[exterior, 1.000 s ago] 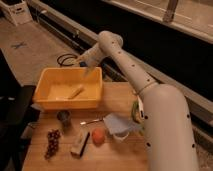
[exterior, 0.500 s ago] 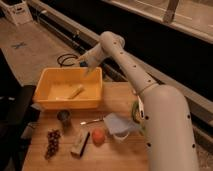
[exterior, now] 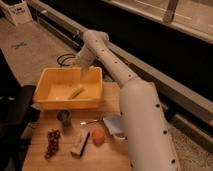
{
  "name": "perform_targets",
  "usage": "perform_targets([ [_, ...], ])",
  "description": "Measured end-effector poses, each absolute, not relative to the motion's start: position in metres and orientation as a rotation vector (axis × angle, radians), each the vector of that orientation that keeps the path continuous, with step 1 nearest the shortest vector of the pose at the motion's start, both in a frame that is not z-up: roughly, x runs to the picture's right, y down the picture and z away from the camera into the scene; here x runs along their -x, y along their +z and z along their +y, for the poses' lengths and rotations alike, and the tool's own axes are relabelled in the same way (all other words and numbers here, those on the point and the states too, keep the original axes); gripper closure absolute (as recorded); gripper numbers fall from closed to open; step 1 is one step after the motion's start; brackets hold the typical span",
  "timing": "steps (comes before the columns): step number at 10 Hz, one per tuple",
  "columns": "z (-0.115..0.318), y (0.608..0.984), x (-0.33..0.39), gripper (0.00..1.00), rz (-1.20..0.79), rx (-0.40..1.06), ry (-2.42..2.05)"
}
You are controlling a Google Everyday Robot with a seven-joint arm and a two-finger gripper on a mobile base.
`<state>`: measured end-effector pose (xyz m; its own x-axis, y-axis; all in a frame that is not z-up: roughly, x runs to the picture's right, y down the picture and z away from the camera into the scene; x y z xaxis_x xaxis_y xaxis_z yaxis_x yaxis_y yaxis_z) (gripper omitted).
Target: Place banana in table surface
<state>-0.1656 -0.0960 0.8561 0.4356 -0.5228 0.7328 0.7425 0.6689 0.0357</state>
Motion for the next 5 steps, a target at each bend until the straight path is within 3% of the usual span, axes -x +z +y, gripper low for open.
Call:
perform_targets([
  [5, -0.08, 0.87, 0.177, 0.38, -0.812, 0.384, -0.827],
])
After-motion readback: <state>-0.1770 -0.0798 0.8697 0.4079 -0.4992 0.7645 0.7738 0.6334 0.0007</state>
